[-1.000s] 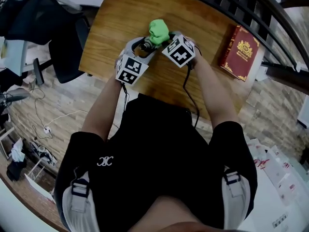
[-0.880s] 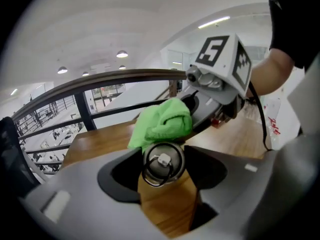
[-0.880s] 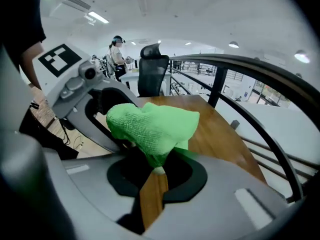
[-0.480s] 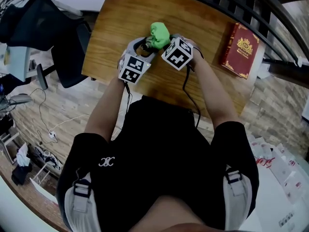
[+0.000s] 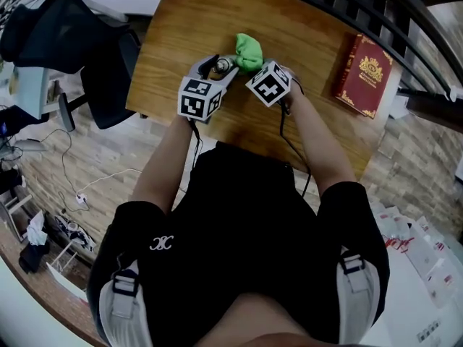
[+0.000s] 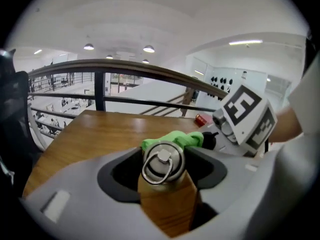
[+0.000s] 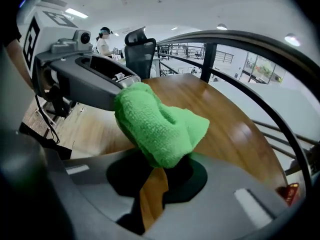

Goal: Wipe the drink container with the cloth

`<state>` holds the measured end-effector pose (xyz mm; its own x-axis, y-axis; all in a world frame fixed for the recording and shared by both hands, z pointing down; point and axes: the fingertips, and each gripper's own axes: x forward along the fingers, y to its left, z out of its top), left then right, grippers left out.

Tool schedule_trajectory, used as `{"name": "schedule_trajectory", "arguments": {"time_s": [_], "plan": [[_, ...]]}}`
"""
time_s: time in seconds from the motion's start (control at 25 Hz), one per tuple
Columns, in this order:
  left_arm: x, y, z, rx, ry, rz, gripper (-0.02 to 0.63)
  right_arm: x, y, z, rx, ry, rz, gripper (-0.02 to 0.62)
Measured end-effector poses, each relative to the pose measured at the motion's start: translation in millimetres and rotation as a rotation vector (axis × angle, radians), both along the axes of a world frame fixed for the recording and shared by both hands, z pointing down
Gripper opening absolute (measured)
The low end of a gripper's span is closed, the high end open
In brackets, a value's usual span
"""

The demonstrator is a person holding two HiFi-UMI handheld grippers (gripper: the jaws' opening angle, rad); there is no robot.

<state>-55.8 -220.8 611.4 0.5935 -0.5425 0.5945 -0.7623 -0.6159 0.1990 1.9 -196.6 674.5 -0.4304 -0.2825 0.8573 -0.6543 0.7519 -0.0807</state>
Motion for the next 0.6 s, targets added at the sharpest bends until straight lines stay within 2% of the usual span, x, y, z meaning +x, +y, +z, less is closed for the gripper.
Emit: {"name": "schedule_trajectory", "arguments": {"time_s": [0.16, 0.36, 0.48, 0.6], "plan": [[-2.7, -0.9, -0.6, -0.029, 0.032, -0.054, 0.314, -5.0, 12.1, 6.2, -0.05, -0.038, 0.03, 0.054], [-9.7, -6.1, -2.1, -0.062, 0.078, -0.141, 0.314, -5.2, 10.0, -1.4, -0.048, -0.063, 0.089, 0.054], [-18.6, -6.8, -1.2, -0.082, 0.122, -0.209, 0.314, -6.3, 17.3, 1.7, -0.105, -0.145, 0.161, 0.054], [-29.2, -8.5, -0.6, -0.111, 0.18, -0.287, 0.314, -11.9, 26.7, -1.8, -0.108, -0.18, 0.167, 0.054]]}}
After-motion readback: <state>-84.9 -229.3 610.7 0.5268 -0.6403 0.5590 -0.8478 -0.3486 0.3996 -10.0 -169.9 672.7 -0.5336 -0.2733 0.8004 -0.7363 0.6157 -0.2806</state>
